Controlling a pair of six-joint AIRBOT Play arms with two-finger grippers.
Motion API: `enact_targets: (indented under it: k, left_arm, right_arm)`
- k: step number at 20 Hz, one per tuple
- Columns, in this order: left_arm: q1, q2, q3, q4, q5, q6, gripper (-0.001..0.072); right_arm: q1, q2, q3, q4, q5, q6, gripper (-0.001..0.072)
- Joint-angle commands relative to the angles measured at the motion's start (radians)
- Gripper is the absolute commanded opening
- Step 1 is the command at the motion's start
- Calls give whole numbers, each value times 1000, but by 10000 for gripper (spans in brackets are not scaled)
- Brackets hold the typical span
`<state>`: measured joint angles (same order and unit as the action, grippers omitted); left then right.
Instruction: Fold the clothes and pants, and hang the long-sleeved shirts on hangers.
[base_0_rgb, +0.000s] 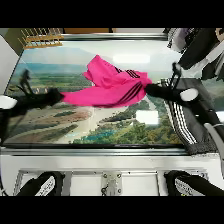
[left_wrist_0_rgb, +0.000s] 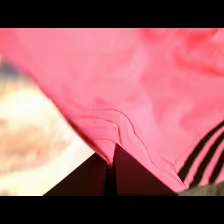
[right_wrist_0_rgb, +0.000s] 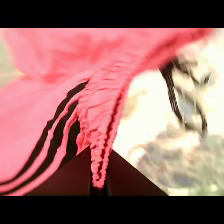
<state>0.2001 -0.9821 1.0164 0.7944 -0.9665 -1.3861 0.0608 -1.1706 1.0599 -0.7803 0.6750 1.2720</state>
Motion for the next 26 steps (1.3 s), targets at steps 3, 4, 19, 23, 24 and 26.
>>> enact_targets:
  k: [3,4,19,23,24,26]
  left_arm:
    - [31,219,537,-3,-50,-2,6]
    - [32,248,602,-2,-47,-2,5]
    - [-49,-265,819,0,-242,-71,5]
    - [-127,-602,822,-5,-196,-80,6]
    - [-137,-652,822,-5,-172,-87,5]
    - [-148,-709,822,-5,-135,-95,5]
  right_arm:
    - [-27,283,343,-54,359,124,23]
    - [-27,337,362,-54,359,156,23]
    - [30,278,260,-226,662,625,23]
    - [65,-45,253,-334,569,606,23]
    - [65,-104,263,-335,524,606,23]
    - [66,-201,306,-331,473,590,23]
